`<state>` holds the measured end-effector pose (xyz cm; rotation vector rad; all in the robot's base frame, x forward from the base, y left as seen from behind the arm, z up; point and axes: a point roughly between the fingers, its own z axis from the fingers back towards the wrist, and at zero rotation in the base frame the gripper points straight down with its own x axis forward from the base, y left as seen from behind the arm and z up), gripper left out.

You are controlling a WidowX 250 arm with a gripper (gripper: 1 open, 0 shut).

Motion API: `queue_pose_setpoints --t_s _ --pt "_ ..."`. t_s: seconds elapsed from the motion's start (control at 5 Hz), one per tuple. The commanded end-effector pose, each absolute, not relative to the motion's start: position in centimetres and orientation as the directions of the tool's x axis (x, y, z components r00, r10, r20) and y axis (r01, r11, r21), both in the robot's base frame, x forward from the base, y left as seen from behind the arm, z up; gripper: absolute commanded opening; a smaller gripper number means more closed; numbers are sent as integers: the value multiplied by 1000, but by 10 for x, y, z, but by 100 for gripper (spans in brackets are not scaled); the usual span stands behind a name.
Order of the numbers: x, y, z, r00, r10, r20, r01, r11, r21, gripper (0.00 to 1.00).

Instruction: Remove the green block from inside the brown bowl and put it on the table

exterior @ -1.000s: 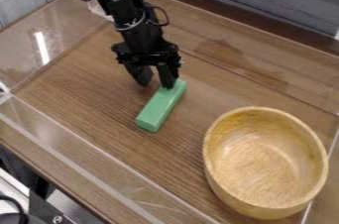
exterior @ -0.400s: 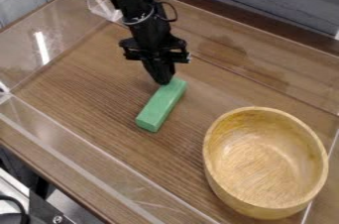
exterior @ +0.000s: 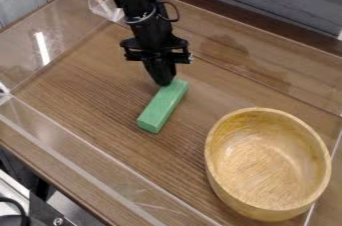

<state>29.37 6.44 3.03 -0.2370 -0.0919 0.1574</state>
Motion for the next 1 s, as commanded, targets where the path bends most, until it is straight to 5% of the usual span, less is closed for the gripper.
queue_pose_setpoints --t_s 0.0,0.8 --pt "297 67 39 985 153 81 -131 965 -227 0" --pt "297 67 50 988 146 44 -132 963 -237 0"
